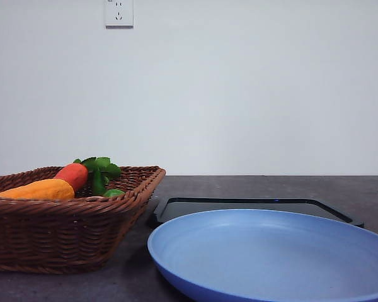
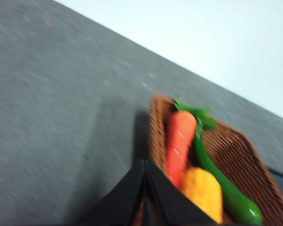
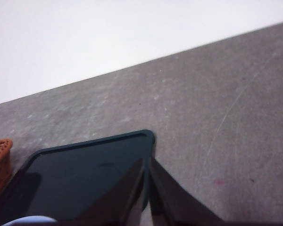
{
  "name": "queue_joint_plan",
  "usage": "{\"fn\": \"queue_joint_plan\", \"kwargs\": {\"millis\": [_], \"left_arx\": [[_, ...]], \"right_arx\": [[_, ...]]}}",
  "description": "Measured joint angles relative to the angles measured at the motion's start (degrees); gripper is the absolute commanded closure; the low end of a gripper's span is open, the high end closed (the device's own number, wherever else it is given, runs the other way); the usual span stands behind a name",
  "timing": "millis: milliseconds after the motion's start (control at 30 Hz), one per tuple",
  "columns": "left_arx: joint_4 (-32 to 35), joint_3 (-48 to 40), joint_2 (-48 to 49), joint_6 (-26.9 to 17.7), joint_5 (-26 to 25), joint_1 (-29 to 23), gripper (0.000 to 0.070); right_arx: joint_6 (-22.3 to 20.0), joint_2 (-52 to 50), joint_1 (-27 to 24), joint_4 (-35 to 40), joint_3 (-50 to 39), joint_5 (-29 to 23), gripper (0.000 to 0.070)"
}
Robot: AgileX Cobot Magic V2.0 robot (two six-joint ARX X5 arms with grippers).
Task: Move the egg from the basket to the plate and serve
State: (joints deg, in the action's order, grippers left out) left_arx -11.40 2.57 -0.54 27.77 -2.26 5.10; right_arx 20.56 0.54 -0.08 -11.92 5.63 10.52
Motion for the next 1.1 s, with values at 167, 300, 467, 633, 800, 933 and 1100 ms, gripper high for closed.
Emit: {"fn": "queue_joint_plan", "kwargs": {"millis": [167,300,467,633,800,933,1100], "left_arx": [[-5.1,7.4,-4.0,0.3,-3.7,0.0,0.0700],[-7.0,13.2,-10.1,0.3,-8.2,0.0,0.0700],[-8.4,19.5,-19.2,-1.2,-12.8,0.0,0.0700],[-11.6,26.3,-28.6,-4.3,-19.5,0.0,0.0700],[-15.2,32.1,-37.1,-7.4,-28.5,0.2,0.0700],[-18.5,34.5,-42.6,-9.2,-33.8,1.6,0.0700],[-19.0,34.6,-46.9,-10.3,-35.6,3.9,0.0613]], "right_arx": [[0.7,4.1,0.0,-8.8,7.7,0.1,0.0700],[0.5,9.9,0.0,-12.6,14.0,0.5,0.0700],[0.1,18.6,0.0,-14.2,21.2,4.0,0.0700],[-2.1,28.0,0.0,-18.4,27.7,10.5,0.0700],[-5.4,36.9,0.0,-25.7,32.6,14.8,0.0700],[-8.0,43.7,0.1,-30.4,33.4,20.4,0.0685],[-10.9,51.8,2.6,-34.7,33.4,24.9,0.0515]]}}
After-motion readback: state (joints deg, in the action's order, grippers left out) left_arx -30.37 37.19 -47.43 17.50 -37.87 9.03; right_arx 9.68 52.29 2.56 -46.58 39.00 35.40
